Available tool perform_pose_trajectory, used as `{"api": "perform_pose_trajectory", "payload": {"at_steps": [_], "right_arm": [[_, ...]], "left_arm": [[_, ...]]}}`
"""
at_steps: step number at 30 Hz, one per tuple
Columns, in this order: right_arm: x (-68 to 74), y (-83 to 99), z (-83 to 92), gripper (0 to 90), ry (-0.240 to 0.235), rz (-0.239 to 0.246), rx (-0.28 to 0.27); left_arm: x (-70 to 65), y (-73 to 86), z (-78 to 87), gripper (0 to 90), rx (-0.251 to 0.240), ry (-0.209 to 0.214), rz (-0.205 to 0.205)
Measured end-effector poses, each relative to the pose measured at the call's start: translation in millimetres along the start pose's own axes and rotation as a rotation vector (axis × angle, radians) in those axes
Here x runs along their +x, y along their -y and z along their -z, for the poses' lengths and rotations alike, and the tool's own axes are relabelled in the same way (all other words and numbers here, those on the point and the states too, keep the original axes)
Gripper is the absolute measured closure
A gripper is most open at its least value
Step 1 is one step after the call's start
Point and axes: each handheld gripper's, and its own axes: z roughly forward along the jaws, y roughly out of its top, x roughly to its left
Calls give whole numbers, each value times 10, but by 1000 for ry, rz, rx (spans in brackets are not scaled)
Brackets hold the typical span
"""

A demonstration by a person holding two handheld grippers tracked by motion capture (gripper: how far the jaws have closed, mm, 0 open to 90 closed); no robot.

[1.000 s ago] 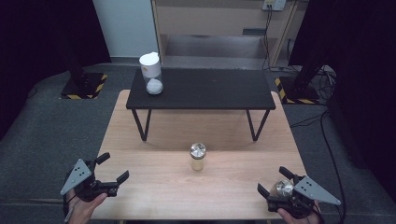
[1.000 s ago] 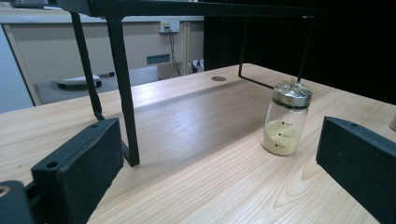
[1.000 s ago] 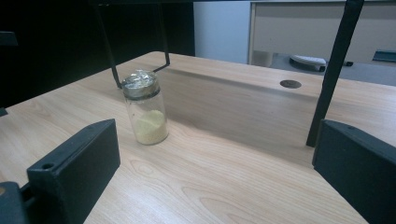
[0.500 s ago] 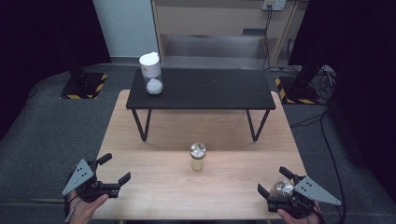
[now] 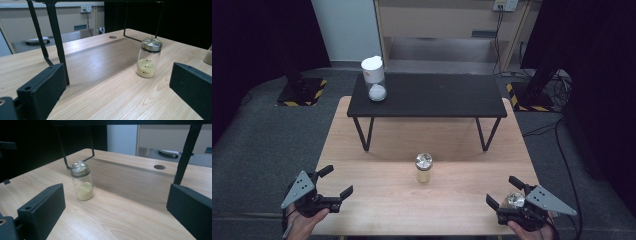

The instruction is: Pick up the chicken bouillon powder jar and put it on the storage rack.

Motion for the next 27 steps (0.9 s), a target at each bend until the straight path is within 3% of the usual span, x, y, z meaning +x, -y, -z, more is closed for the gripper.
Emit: {"api": "perform_pose_trajectory", "payload": {"at_steps": [13,27], "right_arm": [[-19,-271,-110,31,-57,24,12],[-41,-445,-350,32,-103,33,47]], "left_arm": [[6,1,-2,0,3,2,5],[10,0,-14,0,7,6,5]]}}
